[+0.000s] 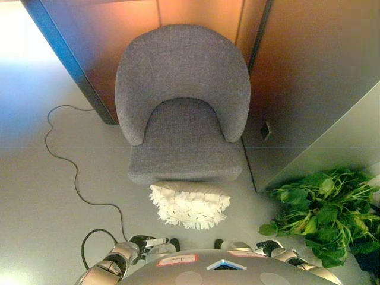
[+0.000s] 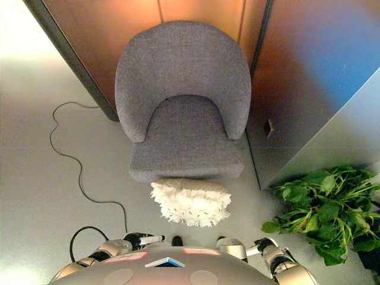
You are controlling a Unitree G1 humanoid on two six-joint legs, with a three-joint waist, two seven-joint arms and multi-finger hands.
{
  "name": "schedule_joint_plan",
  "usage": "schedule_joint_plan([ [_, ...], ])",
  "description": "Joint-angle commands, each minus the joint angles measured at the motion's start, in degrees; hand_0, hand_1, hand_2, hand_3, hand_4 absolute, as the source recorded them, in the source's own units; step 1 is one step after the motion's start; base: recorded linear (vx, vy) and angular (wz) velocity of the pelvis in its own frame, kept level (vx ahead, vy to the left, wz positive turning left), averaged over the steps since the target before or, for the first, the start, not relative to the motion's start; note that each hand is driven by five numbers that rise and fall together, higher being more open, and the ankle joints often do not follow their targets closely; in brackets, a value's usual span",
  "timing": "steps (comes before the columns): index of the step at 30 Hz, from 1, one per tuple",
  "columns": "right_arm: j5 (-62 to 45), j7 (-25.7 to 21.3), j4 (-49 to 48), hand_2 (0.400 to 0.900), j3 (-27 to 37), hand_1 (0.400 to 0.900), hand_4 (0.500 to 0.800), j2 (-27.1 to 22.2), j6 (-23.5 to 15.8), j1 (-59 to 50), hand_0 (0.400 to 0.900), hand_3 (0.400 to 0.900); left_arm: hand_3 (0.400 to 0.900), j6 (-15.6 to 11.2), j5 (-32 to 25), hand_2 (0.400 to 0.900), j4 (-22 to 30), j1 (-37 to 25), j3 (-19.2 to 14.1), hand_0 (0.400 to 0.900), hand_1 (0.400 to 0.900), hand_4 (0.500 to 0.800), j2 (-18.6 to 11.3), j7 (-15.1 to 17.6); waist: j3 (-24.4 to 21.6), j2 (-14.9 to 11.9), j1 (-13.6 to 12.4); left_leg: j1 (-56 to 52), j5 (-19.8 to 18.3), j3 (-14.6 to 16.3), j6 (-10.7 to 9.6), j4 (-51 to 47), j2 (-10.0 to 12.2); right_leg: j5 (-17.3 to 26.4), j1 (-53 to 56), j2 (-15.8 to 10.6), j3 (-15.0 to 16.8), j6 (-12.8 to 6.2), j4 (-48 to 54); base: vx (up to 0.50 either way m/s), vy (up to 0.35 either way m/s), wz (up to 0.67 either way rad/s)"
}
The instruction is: Pick up the pillow and put it on the sofa.
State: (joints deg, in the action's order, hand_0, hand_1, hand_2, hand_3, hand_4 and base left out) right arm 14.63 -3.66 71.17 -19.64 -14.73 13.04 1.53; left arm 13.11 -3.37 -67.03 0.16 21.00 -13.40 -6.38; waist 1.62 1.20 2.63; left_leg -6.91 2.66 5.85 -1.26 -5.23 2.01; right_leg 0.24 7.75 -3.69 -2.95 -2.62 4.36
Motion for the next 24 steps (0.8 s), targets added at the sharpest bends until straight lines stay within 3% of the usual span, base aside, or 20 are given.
schedule_joint_plan([
  [1,9.5,-9.1,-1.4,0.9,-3.3,0.9,0.8,-2.5,-0.5,-6.4,0.9,0.9,0.9,0.9,-1.3,0.9,-0.4,-4.3,0.4,0.9,0.9,0.8,-0.9,0.1,3.6,-1.5,-1.4,-1.6,-7.8,-1.3,1.6,1.0,-2.9,-2.1,-0.3,0.5,-3.8,-3.24,-1.3,0.03,-0.049,0.17],
  [2,11.5,-11.8,-3.1,0.9,-4.6,0.9,0.8,-3.4,0.6,-7.9,0.9,0.9,0.9,1.0,-2.1,0.9,0.0,-4.4,1.0,0.9,0.9,0.8,-1.1,0.4,4.0,-1.6,-1.9,-1.2,-7.6,-1.4,1.6,1.2,-2.9,-2.0,-0.6,0.3,-4.1,-3.26,-1.5,0.01,-0.037,0.15],
  [9,14.3,-16.5,-6.2,0.9,-8.3,0.9,0.8,-6.5,3.5,-14.1,0.9,0.9,0.9,-0.1,-8.1,0.9,3.1,-4.7,1.5,0.9,0.9,0.8,-3.3,1.1,7.0,-1.2,-5.1,5.2,-6.3,-3.3,2.0,3.5,-3.0,-2.4,-6.2,-0.7,-5.5,-2.61,-5.1,-0.01,-0.056,0.31],
  [13,11.9,-18.9,-6.7,0.9,-8.9,0.9,0.8,-8.1,5.0,-20.0,0.9,0.9,0.9,-4.9,-11.0,0.9,7.5,-7.0,1.2,0.9,0.9,0.8,-4.9,-1.4,12.5,-0.4,-6.7,13.3,-5.5,-5.9,2.2,9.6,-3.8,-3.5,-13.2,-1.5,-6.4,-1.56,-11.9,-0.16,-0.051,0.32],
  [15,11.8,-19.2,-6.7,0.9,-9.0,0.9,0.8,-8.3,5.2,-20.8,0.9,0.9,0.9,-5.3,-11.7,0.9,8.1,-7.4,1.3,0.9,0.9,0.8,-5.2,-1.8,13.0,-0.4,-6.9,14.2,-5.5,-6.1,2.2,10.3,-3.9,-3.6,-13.9,-1.6,-6.5,-1.45,-12.5,-0.16,-0.036,0.25],
  [17,7.2,-18.3,-5.8,0.9,-9.5,0.9,0.8,-11.5,6.9,-30.7,0.9,0.9,0.9,-10.0,-17.0,0.9,12.0,-10.8,3.4,0.9,0.9,0.8,-6.8,-4.0,19.0,1.2,-8.8,25.4,-4.9,-7.4,1.9,19.0,-5.1,-4.8,-23.5,-3.1,-8.8,-0.43,-20.5,-0.38,-0.071,0.59],
  [24,0.8,-14.8,-3.9,0.9,-10.3,0.9,0.8,-13.5,6.8,-39.9,0.9,0.9,0.9,-12.8,-22.0,0.9,15.3,-12.6,4.9,0.9,0.9,0.8,-8.1,-4.7,22.5,3.0,-11.0,37.0,-6.4,-8.2,2.7,28.7,-6.4,-7.9,-35.7,-5.8,-10.0,0.91,-33.1,-0.14,0.007,0.22],
])
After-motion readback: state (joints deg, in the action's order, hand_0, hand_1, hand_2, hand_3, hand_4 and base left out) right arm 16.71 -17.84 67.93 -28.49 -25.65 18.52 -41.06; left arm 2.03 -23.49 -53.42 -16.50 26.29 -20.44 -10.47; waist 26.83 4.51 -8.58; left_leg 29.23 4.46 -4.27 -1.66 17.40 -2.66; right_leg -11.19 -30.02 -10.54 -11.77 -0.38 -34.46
